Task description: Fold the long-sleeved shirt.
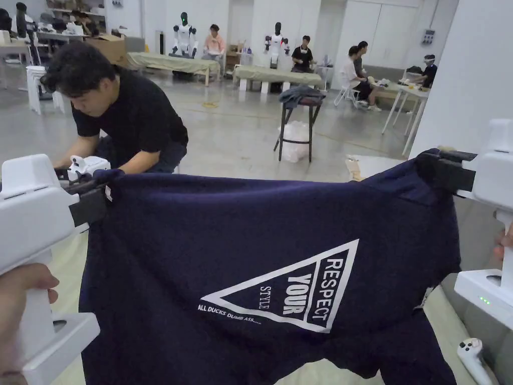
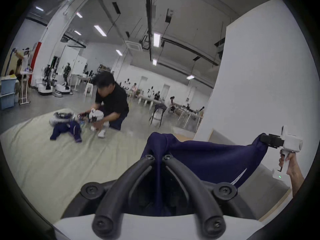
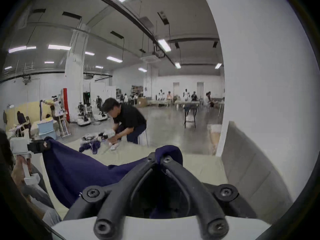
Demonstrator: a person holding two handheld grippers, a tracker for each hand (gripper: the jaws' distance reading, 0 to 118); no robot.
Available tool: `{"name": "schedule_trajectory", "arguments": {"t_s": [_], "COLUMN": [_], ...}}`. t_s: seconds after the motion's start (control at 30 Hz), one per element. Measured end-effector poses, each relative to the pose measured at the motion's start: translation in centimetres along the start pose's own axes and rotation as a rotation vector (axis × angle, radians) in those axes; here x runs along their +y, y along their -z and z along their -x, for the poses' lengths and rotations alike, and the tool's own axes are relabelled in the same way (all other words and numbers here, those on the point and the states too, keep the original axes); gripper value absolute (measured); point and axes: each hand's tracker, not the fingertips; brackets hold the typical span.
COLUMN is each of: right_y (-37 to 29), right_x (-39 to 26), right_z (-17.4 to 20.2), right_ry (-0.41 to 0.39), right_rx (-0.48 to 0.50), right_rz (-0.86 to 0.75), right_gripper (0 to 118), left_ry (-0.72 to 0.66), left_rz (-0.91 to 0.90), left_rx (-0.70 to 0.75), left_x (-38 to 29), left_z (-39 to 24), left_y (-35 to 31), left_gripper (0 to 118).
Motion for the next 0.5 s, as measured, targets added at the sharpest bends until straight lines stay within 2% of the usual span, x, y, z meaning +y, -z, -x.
{"name": "schedule_trajectory", "arguments": {"t_s": [0.2, 0.5], "right_y": [-0.7, 4.3], "right_x": [8.9, 19.8], "right_z": [-0.1, -1.0], "right_ry": [-0.01, -0.044], "right_rx": [-0.07, -0.162], "right_rz": [-0.071, -0.165], "right_gripper": [0, 0], "left_ry": [0.07, 0.135], "left_rz": [-0.062, -0.132], "left_rx": [0.007, 0.035], "left_x": [9.6, 22.3], "left_z": [-3.9, -8.1], "left_y": [4.5, 12.9], "left_gripper": [8, 8]}}
